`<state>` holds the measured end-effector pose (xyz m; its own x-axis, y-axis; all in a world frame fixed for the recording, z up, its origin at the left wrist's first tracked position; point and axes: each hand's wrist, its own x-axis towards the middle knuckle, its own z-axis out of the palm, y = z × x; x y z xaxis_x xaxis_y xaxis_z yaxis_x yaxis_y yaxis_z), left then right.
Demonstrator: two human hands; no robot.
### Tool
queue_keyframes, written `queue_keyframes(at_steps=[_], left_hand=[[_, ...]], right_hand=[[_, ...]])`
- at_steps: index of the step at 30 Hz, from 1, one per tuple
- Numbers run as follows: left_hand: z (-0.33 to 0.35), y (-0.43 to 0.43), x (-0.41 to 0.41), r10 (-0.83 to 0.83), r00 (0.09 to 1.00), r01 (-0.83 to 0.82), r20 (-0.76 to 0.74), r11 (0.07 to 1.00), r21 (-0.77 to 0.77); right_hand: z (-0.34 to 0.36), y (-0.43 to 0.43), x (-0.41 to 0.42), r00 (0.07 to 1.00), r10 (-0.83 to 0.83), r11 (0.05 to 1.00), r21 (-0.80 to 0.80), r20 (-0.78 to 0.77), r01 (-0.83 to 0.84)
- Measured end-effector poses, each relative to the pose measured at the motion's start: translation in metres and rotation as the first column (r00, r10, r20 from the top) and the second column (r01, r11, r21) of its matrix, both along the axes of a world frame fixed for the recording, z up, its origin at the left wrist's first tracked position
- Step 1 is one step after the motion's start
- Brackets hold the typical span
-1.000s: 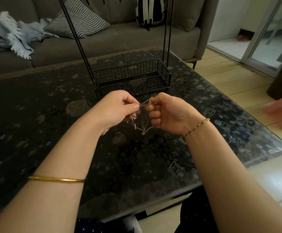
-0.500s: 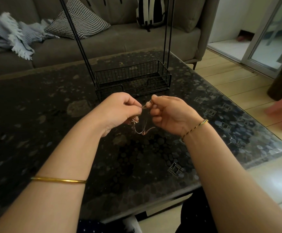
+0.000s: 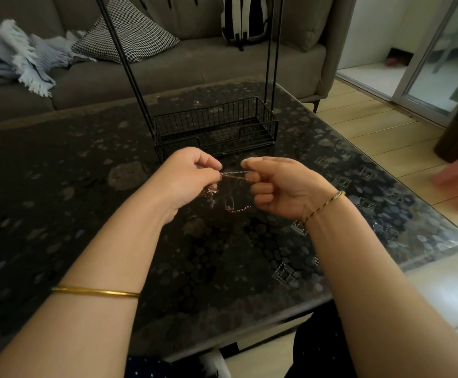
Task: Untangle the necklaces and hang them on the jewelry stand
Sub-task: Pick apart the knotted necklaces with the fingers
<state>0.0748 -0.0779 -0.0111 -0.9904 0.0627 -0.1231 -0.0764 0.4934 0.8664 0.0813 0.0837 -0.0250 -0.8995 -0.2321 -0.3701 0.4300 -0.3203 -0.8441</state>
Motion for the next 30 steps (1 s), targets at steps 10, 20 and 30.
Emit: queue_keyframes(at_steps=[10,20,30], left_hand=[[0.0067,0.0019,0.0025,0.046,0.999,-0.045,-0.008,0.993,0.11],[0.0056,0.0027,-0.0003,0.116,0.993,-0.12,0.035,0.983,0.135],[0.0047,0.0019,0.0029,0.062,0.996,-0.068,0.064,0.993,0.097]], right_hand=[[-0.0051,-0.0018,-0.0008,0.984,0.092,0.905,0.425,-0.15,-0.02],[-0.0031,-0.003,0.0004,0.974,0.036,0.828,0.552,-0.225,0.097],[0.0004,-0.0018,-0.0032,0.963,-0.259,0.928,-0.255,0.078,0.271]])
